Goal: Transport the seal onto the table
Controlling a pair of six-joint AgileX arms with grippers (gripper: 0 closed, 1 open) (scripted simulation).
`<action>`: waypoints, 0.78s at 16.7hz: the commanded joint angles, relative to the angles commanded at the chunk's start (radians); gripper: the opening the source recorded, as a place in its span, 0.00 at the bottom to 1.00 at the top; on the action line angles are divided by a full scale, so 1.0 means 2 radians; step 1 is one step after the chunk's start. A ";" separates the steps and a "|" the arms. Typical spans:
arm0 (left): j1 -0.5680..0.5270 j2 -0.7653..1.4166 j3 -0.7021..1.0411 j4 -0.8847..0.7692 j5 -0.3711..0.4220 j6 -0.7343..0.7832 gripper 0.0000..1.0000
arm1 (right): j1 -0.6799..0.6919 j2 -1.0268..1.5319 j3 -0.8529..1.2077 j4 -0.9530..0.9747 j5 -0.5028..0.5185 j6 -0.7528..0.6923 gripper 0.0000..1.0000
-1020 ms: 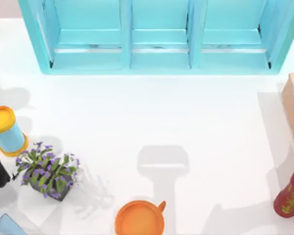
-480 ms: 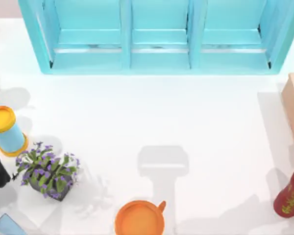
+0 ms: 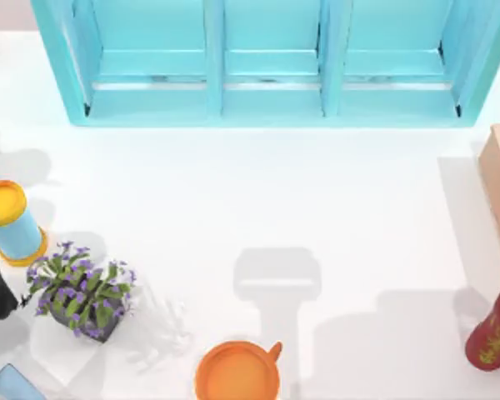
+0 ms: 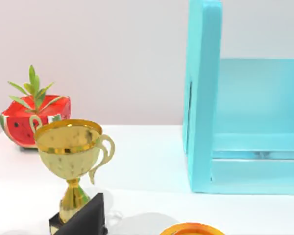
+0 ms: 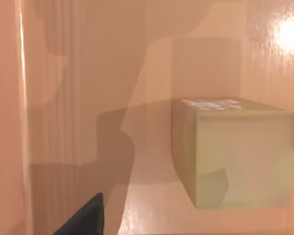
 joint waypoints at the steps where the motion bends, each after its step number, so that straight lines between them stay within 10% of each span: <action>1: 0.000 0.000 0.000 0.000 0.000 0.000 1.00 | -0.006 0.028 0.022 -0.022 0.000 -0.006 1.00; 13: 0.000 0.000 0.000 0.000 0.000 0.000 1.00 | -0.028 0.133 0.103 -0.101 0.000 -0.028 1.00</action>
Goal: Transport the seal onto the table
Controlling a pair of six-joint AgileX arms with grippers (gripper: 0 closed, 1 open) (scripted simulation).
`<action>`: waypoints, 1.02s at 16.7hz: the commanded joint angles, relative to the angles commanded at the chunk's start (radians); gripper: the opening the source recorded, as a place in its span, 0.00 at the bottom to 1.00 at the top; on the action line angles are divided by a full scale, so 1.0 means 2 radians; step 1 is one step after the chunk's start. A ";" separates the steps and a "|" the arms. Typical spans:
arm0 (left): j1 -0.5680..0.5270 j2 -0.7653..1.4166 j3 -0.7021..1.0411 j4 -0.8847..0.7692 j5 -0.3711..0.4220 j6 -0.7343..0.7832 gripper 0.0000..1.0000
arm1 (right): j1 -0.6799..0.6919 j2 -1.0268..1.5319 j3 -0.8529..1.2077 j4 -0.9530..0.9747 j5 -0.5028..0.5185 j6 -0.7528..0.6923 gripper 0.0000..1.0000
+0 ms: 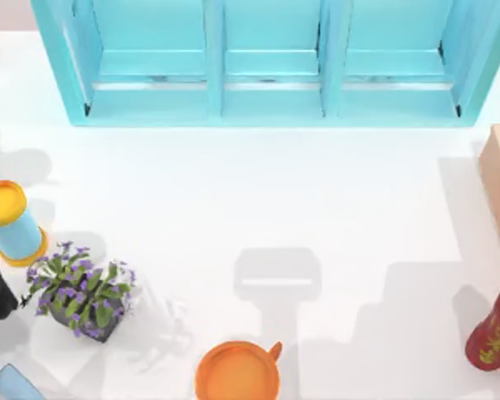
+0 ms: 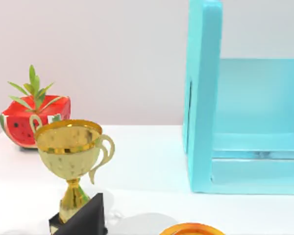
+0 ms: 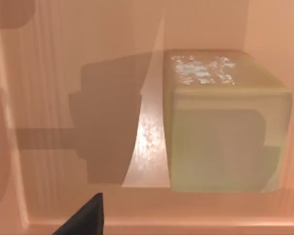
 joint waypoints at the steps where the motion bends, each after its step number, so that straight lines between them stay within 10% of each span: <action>1: 0.000 0.000 0.000 0.000 0.000 0.000 1.00 | 0.000 0.004 -0.005 0.006 0.000 0.000 1.00; 15: 0.000 0.000 0.000 0.000 0.000 0.000 1.00 | 0.000 0.057 -0.144 0.200 0.000 0.002 1.00; 17: 0.000 0.000 0.000 0.000 0.000 0.000 1.00 | 0.000 0.057 -0.144 0.200 0.000 0.002 0.85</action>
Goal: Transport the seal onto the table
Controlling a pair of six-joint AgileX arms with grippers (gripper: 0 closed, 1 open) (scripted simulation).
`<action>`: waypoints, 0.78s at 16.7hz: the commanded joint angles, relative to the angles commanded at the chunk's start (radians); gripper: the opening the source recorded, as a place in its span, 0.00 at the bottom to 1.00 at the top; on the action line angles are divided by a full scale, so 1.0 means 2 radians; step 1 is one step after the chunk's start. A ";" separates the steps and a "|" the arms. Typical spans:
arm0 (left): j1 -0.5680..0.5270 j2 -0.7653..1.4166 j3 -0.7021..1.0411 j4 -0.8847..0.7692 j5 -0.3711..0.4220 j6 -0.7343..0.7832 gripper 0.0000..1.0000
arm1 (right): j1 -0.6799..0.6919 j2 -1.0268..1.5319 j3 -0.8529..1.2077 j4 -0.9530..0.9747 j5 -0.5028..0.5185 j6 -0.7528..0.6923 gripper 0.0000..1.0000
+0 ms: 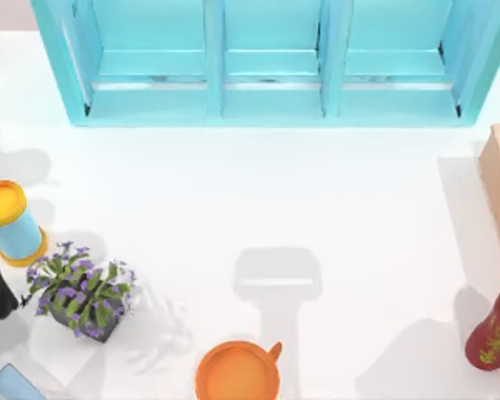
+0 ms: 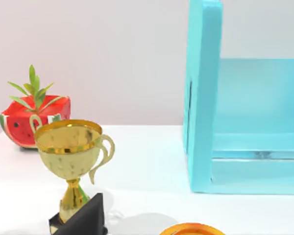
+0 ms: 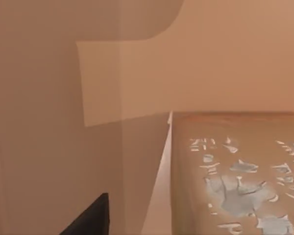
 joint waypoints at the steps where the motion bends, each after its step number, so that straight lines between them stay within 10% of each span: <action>1: 0.000 0.000 0.000 0.000 0.000 0.000 1.00 | 0.000 0.000 0.000 0.000 0.000 0.000 0.77; 11: 0.000 0.000 0.000 0.000 0.000 0.000 1.00 | 0.000 0.000 0.000 0.000 0.000 0.000 0.02; 13: 0.000 0.000 0.000 0.000 0.000 0.000 1.00 | 0.000 0.000 0.000 0.000 0.000 0.000 0.00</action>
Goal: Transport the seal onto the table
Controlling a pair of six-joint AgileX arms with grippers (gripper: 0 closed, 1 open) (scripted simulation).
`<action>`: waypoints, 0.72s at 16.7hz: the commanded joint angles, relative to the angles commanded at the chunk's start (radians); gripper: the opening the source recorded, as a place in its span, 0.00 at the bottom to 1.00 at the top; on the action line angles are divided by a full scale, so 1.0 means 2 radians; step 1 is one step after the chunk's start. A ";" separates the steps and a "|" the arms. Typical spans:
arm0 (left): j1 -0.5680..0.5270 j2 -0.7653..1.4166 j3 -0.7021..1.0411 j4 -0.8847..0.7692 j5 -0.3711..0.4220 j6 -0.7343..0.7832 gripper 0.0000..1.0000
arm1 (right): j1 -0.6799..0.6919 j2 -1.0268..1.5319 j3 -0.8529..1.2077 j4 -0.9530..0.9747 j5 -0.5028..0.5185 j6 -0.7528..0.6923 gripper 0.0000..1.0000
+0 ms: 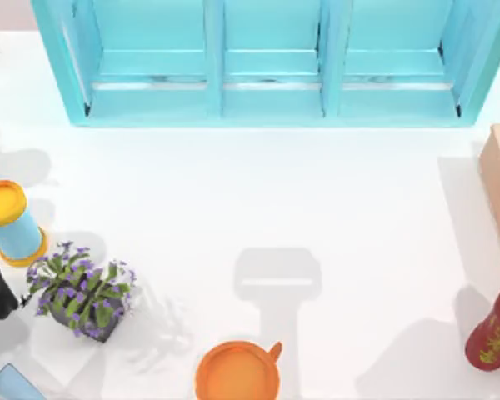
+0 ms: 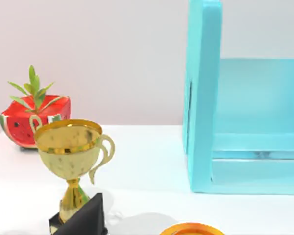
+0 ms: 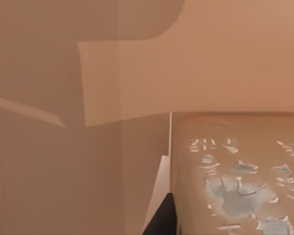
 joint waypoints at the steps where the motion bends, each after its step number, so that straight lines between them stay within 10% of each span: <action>1: 0.000 0.000 0.000 0.000 0.000 0.000 1.00 | 0.000 0.000 0.000 0.000 0.000 0.000 0.00; 12: 0.000 0.000 0.000 0.000 0.000 0.000 1.00 | 0.035 -0.009 0.052 -0.052 0.011 0.051 0.00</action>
